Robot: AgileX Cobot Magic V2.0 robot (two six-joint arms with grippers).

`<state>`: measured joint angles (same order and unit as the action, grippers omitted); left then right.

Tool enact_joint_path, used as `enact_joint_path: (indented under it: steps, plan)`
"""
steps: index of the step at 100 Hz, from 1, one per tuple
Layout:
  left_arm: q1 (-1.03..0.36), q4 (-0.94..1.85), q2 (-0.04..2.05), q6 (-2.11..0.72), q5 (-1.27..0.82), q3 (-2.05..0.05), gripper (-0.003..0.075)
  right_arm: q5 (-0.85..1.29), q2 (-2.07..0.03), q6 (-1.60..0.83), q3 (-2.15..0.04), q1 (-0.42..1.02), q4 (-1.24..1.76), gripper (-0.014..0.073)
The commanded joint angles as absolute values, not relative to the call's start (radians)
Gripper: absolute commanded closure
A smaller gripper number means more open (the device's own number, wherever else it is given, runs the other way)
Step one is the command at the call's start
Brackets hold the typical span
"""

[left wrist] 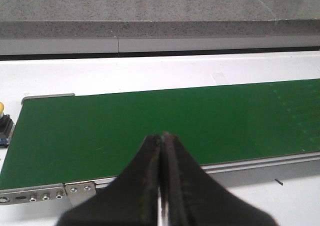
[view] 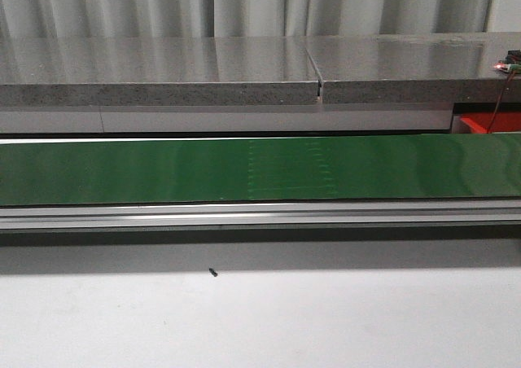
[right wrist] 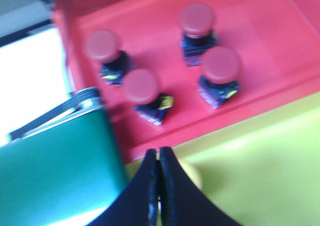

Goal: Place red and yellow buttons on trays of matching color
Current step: 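Raise the right gripper away from the red tray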

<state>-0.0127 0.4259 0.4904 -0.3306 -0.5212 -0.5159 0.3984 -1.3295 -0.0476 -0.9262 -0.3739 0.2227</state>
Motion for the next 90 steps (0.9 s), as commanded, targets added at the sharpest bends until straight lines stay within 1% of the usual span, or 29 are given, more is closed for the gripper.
enact_joint_path:
  steps: [1,21,38,52,70,80,90]
  plan:
    - [-0.021,0.45,0.493,-0.331,-0.454,-0.543,0.0741,0.392,-1.212,-0.09,-0.927,-0.324,0.222,0.0661]
    - [-0.021,0.45,0.493,-0.331,-0.454,-0.543,0.0741,0.49,-1.049,-0.107,-0.923,-0.196,0.222,0.0661]
    - [-0.021,0.45,0.493,-0.331,-0.454,-0.543,0.0741,0.558,-0.967,-0.14,-0.923,-0.136,0.221,0.0661]
    - [-0.021,0.45,0.493,-0.331,-0.454,-0.543,0.0741,0.61,-0.903,-0.142,-0.91,-0.126,0.221,0.0661]
    - [-0.021,0.45,0.493,-0.331,-0.454,-0.543,0.0741,0.617,-0.811,-0.124,-0.824,-0.127,0.221,0.0661]
    - [-0.021,0.45,0.493,-0.331,-0.454,-0.543,0.0741,0.613,-0.754,-0.047,-0.76,-0.127,0.191,0.0661]
    - [-0.021,0.45,0.493,-0.331,-0.454,-0.543,0.0741,0.594,-0.694,0.084,-0.699,-0.126,0.112,0.0661]
